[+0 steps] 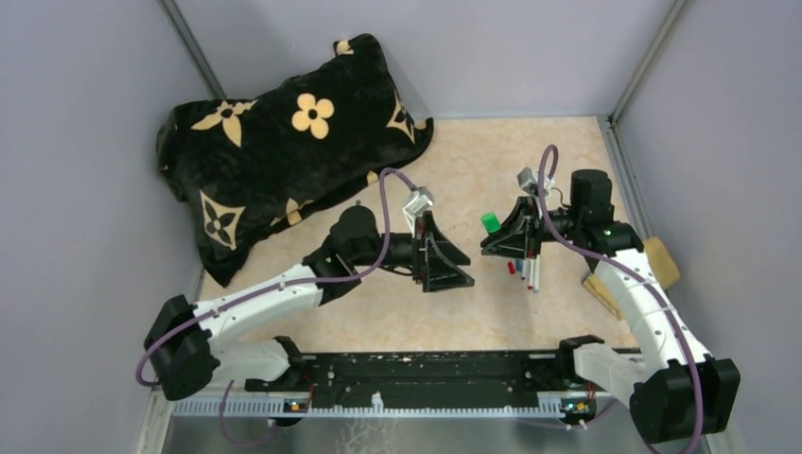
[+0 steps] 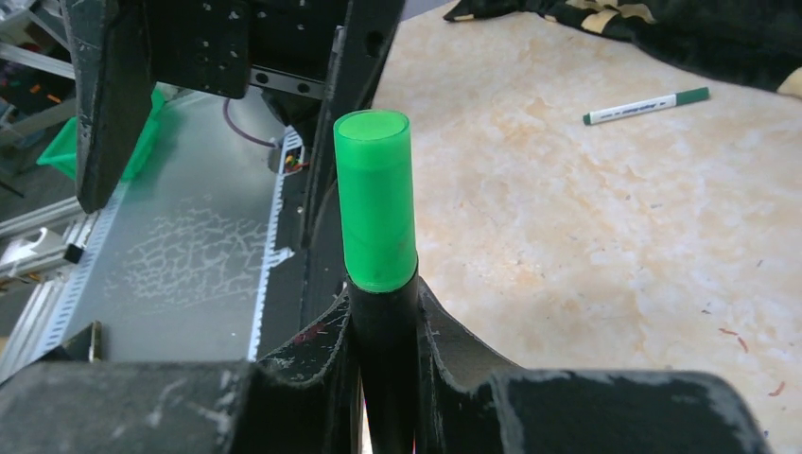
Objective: Insert the pens into the pen caps
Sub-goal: Place the pen at the center of the board.
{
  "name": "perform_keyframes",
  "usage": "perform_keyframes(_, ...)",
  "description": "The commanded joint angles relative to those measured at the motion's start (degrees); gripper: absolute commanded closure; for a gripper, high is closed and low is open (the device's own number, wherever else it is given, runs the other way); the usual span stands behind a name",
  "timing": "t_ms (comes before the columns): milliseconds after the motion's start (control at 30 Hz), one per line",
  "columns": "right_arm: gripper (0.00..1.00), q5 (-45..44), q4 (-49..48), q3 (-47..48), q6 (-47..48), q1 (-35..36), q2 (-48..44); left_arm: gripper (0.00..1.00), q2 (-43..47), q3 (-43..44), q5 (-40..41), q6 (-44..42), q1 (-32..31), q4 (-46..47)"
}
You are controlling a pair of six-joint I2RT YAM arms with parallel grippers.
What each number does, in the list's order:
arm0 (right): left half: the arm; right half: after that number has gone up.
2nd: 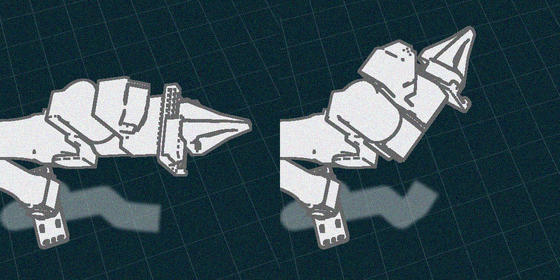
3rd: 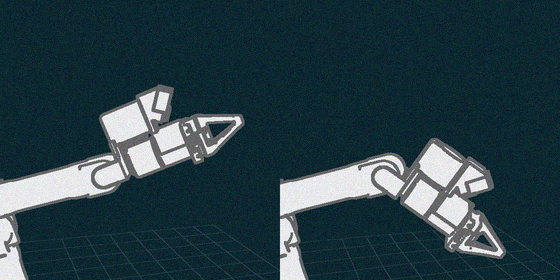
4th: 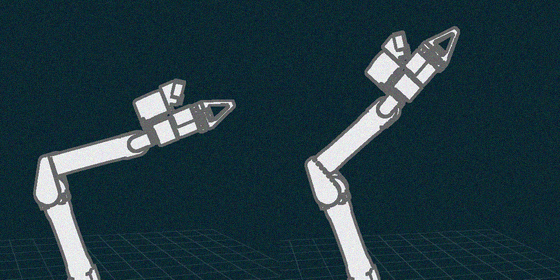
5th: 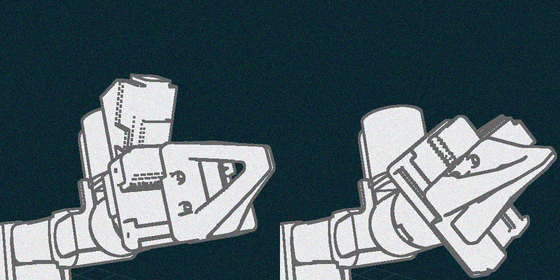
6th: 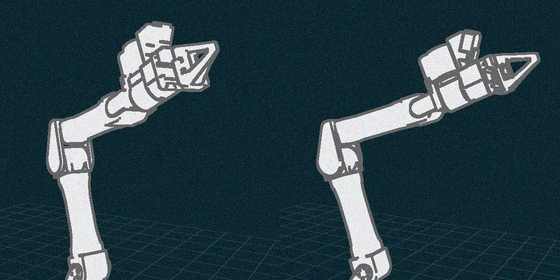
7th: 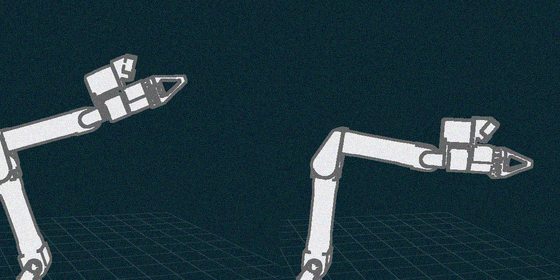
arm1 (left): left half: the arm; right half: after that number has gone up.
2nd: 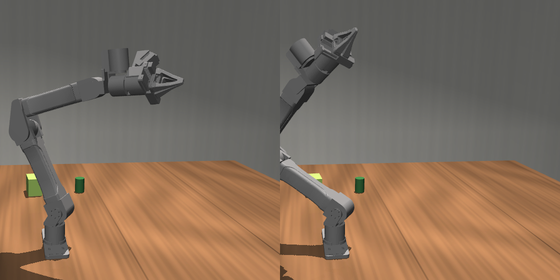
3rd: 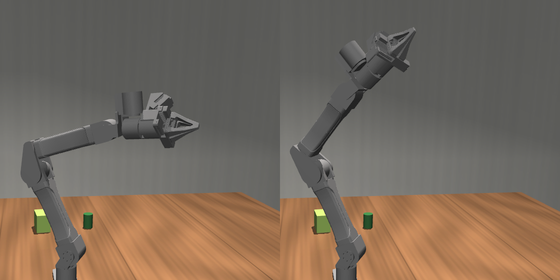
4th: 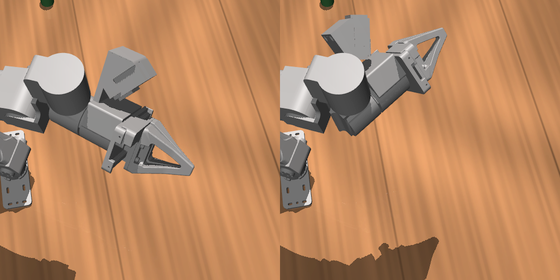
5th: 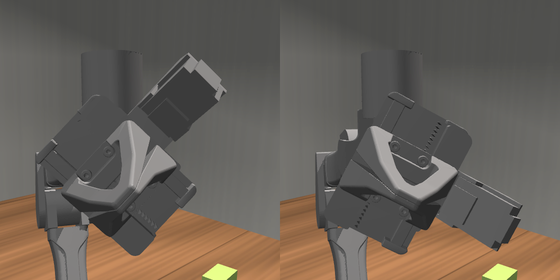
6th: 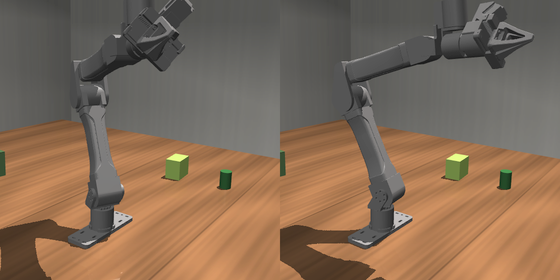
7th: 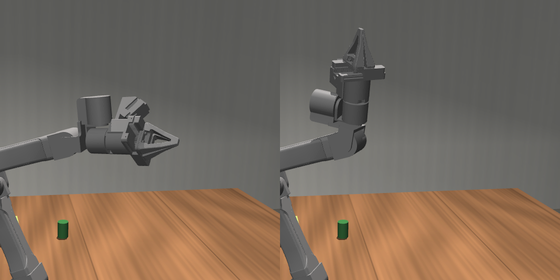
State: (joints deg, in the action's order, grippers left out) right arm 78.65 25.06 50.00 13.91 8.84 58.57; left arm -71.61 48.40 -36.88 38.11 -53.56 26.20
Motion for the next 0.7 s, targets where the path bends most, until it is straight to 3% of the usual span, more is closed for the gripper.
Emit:
perform_keyframes(0, 1.0, 2.6, -1.7, 2.0, 5.9, -0.8, -0.6, 0.2, 6.8, -5.8, -0.2, -8.0, -0.1, 1.7)
perform_keyframes(167, 1.0, 4.0, -3.8, 0.4, 4.4, -0.8, -0.4, 0.21, 10.6, -10.9, 7.2, -11.3, -0.1, 7.5)
perform_keyframes(367, 1.0, 4.6, -7.2, -1.1, 1.7, -0.5, -0.1, 0.23, 6.2, -12.2, 13.5, -12.2, -0.1, 19.1)
perform_keyframes(667, 1.0, 4.3, -10.2, -2.8, -1.0, -0.1, -0.1, 0.3, -6.7, -6.1, 9.2, -11.9, -0.2, 33.3)
